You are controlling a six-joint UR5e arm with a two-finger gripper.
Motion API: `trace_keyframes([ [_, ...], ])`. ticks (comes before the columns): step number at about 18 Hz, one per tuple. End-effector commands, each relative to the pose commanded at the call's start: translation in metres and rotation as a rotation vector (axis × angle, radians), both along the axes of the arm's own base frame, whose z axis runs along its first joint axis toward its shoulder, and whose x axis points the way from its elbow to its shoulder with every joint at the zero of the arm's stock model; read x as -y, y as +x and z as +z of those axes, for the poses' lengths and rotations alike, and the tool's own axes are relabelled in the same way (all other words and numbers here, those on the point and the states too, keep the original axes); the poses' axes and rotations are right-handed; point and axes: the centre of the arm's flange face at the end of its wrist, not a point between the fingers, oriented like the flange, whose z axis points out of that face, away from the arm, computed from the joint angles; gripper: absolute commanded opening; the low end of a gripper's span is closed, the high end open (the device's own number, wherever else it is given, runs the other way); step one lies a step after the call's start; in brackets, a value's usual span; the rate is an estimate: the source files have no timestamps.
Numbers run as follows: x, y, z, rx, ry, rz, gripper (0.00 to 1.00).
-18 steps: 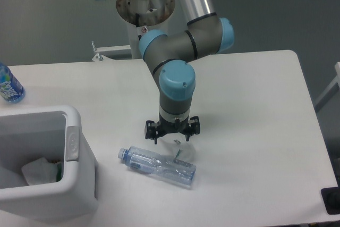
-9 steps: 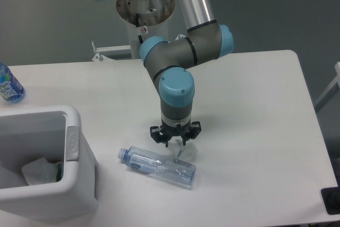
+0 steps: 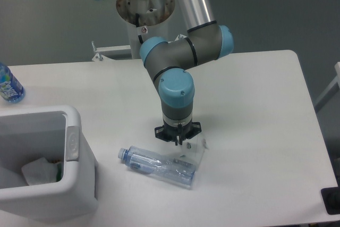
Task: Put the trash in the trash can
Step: 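Close the gripper on the white tissue and lift it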
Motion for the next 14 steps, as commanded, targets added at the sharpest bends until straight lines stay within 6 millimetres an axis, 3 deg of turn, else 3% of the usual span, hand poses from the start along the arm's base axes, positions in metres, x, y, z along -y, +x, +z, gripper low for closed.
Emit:
trace_keyframes([
  [5, 0.025, -0.026, 0.050, -0.049, 0.048, -0.011, 0.00],
  [11, 0.029, -0.032, 0.070, -0.070, 0.077, -0.011, 0.00],
  [14, 0.043, -0.040, 0.113, -0.075, 0.193, 0.008, 0.00],
])
